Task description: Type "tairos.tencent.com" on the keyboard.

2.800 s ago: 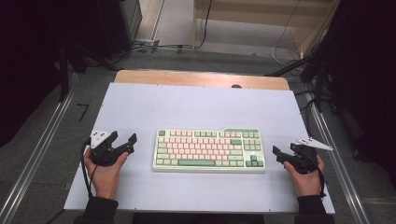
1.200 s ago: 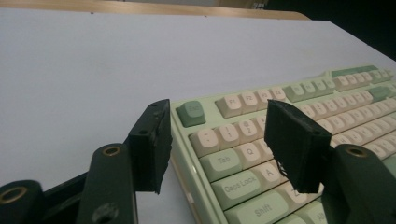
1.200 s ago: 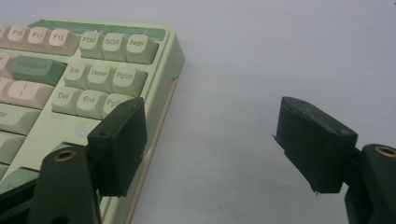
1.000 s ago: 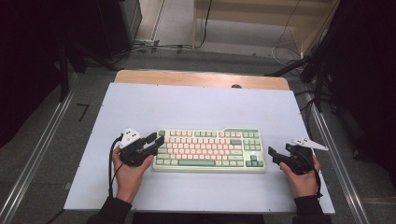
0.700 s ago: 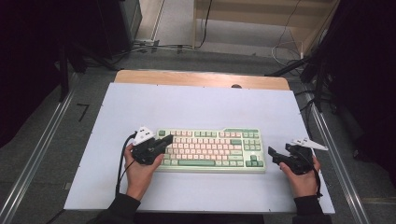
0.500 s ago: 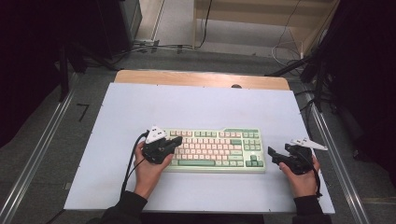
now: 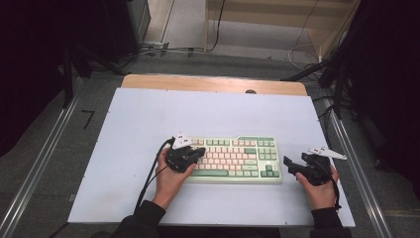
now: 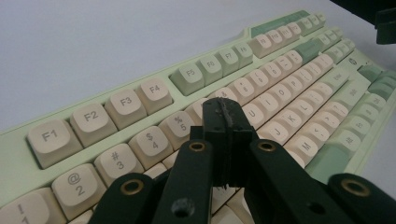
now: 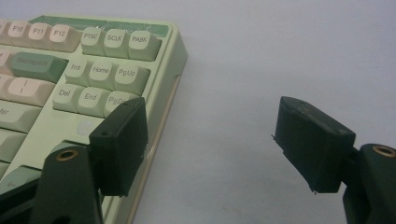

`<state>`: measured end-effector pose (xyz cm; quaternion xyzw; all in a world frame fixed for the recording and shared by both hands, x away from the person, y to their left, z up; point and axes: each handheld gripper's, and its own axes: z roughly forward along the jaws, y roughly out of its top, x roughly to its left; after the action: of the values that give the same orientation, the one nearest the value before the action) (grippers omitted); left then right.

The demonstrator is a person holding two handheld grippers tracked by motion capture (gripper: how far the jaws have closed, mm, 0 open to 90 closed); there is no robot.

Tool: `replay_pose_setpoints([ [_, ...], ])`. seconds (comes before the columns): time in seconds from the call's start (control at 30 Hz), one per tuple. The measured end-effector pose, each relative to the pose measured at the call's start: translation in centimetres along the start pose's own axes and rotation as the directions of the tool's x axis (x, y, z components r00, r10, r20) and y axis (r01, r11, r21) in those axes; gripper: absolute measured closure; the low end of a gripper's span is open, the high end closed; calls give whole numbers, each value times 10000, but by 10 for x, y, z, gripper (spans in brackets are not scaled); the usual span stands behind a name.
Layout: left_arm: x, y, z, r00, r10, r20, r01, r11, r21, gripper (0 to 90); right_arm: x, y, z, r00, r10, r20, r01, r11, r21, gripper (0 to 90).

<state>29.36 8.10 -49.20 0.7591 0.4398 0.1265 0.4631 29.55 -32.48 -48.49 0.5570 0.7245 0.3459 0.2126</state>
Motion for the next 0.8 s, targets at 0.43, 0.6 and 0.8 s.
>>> replay_pose_setpoints([
  [0.43,-1,0,6,9999,96,-83,-93,9993,369,900,0,0,0,10000,-2,5,2,10000,32,240],
  [0.6,-1,0,6,9999,78,-83,-75,9992,386,900,0,0,0,10000,-24,1,24,10000,32,240],
  [0.8,-1,0,6,10000,71,-66,-68,9990,449,900,0,0,0,10000,-28,-4,28,10000,40,240],
])
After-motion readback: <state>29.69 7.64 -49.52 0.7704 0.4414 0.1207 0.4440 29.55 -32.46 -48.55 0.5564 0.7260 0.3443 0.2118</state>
